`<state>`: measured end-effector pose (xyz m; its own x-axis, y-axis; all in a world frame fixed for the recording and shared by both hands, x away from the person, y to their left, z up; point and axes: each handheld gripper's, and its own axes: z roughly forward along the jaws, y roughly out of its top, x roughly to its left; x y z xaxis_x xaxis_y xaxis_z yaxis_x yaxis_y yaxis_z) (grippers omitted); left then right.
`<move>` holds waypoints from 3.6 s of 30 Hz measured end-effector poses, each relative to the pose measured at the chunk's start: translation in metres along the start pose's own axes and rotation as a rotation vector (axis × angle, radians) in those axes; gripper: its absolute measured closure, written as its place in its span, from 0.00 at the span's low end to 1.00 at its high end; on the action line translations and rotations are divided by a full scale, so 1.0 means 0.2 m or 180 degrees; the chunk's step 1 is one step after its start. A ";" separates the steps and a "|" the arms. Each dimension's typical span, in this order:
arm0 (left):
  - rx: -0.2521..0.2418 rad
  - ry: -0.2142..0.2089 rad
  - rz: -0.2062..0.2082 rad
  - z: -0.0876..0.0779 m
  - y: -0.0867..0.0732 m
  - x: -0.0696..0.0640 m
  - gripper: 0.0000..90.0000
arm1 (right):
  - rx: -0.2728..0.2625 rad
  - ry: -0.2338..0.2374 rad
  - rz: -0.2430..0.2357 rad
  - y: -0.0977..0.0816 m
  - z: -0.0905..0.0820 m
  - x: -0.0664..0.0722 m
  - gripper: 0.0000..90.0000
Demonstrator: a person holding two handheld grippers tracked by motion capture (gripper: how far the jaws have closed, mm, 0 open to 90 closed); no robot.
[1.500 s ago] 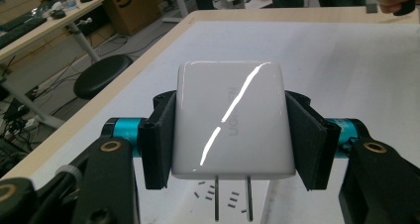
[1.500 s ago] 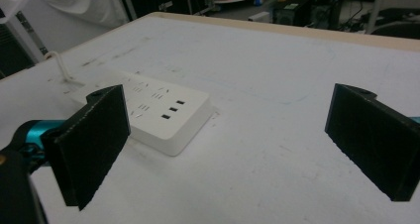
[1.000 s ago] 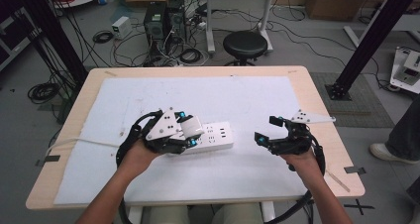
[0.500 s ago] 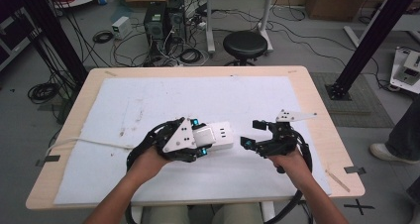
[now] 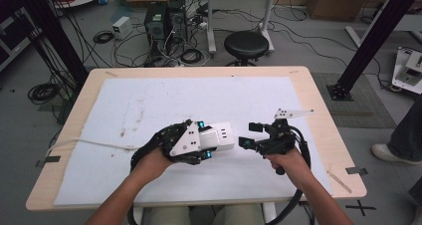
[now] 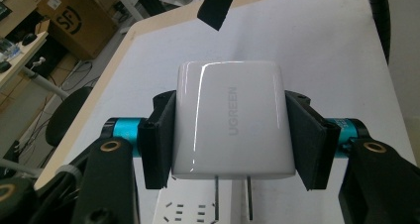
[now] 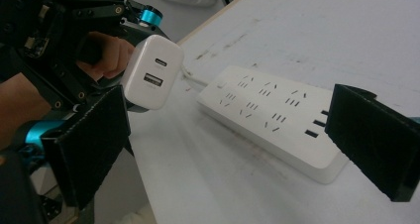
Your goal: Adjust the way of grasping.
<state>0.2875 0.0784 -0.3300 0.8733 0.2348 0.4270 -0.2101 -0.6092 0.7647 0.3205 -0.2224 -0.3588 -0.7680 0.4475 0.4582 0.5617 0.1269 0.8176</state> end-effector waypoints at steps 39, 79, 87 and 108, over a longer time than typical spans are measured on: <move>0.0074 -0.0100 0.0272 0.11 0.05 -0.03 0.47 | 0.0373 0.0670 0.0724 0.05 0.16 -0.04 0.19; -0.0031 -0.0066 -0.0375 0.10 -0.04 0.01 0.29 | 0.0643 0.0754 0.0866 0.05 0.17 -0.10 0.71; -0.0248 0.0092 -0.0952 -0.02 -0.19 0.09 0.27 | 0.0654 0.0437 0.0573 0.10 0.10 -0.15 0.71; -0.0652 0.0815 -0.1797 -0.31 -0.49 0.20 0.23 | 0.1165 -0.0297 -0.0453 0.21 -0.10 -0.15 0.71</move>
<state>0.3155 0.1945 -0.3580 0.7468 0.6649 0.0150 0.1484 -0.1886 0.9708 0.3608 -0.2485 -0.3306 -0.8243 0.4790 0.3019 0.5371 0.4926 0.6847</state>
